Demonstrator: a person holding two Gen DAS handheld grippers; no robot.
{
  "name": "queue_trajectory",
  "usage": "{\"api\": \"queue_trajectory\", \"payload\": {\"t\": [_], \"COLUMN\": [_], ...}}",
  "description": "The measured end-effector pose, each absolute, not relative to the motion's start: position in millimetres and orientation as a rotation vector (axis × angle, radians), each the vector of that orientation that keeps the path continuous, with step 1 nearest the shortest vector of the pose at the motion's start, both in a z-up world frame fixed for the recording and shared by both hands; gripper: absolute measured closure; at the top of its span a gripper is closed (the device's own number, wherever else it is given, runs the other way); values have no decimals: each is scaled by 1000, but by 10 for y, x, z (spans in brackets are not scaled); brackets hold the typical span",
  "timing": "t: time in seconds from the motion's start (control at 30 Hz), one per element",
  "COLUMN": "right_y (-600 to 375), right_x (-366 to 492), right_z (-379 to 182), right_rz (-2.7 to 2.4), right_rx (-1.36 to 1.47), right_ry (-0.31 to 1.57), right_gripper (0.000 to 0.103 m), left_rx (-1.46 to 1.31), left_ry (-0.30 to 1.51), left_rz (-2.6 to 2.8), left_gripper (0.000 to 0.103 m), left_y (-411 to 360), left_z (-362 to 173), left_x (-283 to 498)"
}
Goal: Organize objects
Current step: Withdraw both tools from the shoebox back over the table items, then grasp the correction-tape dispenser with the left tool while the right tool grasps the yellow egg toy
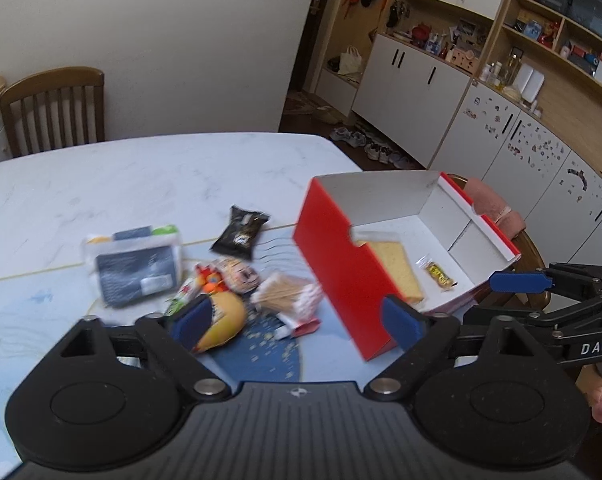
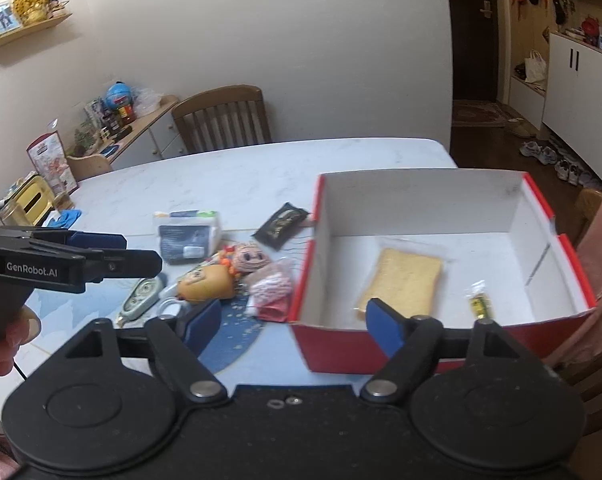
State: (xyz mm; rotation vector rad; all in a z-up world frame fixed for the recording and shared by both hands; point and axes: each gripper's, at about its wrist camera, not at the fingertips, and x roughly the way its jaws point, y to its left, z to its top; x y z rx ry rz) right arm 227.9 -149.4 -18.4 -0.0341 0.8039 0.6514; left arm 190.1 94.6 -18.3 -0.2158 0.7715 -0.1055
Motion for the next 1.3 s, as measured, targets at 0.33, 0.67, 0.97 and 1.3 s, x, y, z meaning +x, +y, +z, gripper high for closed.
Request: {"api": "queue_trajectory", "payload": {"t": [0.33,0.67,0.97,1.3], "right_y": [-988,-520,-103,253], "right_x": [2061,2044,2159,2366], "right_z": [-207,-364,-588,-835], "right_rz": [667,653,640,623], "right_rx": [-72,-52,-144,-213], "right_ry": [784,799,818,842], "right_gripper": [1,0,0,1], "left_rx": [-212,-115,-34,15], "left_ry": [757,789,800,824], "left_rz": [-61,-20,1,0], "left_gripper": [0,0,0,0], "left_y": [1474,1906,2081,2141], "left_z": [-400,-663,-998,-1320], "left_x": [1562,1400,1464,1645]}}
